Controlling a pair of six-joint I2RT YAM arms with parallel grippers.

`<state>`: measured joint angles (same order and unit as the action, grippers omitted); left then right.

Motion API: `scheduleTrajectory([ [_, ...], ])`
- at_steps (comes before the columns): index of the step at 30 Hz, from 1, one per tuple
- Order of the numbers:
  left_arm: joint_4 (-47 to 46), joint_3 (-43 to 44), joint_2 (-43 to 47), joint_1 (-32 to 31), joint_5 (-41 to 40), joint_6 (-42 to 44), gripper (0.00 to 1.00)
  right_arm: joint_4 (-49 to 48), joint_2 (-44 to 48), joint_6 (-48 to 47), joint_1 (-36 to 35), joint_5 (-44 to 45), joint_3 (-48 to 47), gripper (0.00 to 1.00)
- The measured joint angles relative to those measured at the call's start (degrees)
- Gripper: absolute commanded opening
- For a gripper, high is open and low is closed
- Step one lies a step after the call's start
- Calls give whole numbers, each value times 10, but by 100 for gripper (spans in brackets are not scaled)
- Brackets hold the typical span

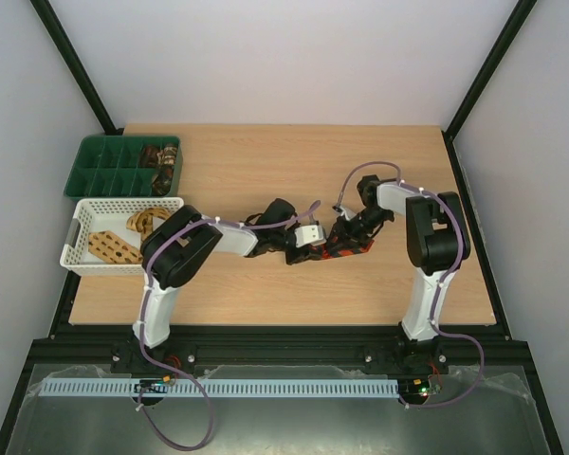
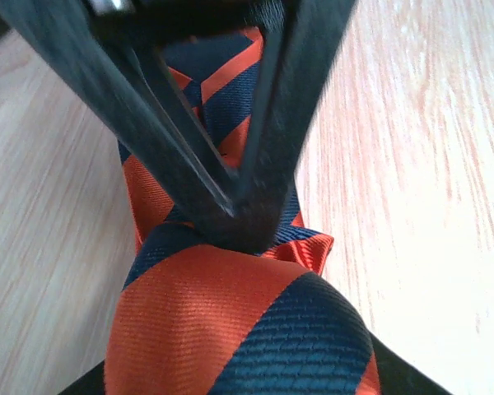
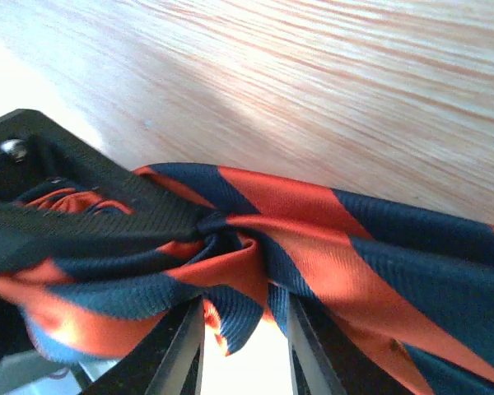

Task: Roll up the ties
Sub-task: Roll the tie at the center of the board.

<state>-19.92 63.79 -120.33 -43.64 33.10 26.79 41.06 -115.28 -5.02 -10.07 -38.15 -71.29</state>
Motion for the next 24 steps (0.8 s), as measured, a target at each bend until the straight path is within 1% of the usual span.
scheduleTrajectory([
  [4, 6, -25, 16, 10, 20, -2, 27, -7, 34, 0, 3, -13, 2, 31],
  [7, 13, -34, 24, 15, 30, -1, 27, -20, 54, 12, 3, -30, 2, 26],
  [10, 15, -35, 25, 16, 33, -2, 27, -31, 48, 23, 1, -31, 2, 21],
  [13, 15, -35, 25, 16, 33, -5, 28, -43, 31, 25, -4, -14, 5, 15],
  [15, 15, -35, 25, 16, 33, -14, 28, -52, 16, 25, -6, 8, 15, 14],
  [16, 15, -35, 26, 16, 32, -20, 29, -54, 9, 25, -7, 5, 19, 13],
  [20, 16, -43, 39, 21, 24, -58, 30, -57, 9, 25, -8, 11, 21, 12],
  [24, 8, -64, 83, 20, 11, -92, 31, -60, 9, 25, -11, 11, 21, 12],
])
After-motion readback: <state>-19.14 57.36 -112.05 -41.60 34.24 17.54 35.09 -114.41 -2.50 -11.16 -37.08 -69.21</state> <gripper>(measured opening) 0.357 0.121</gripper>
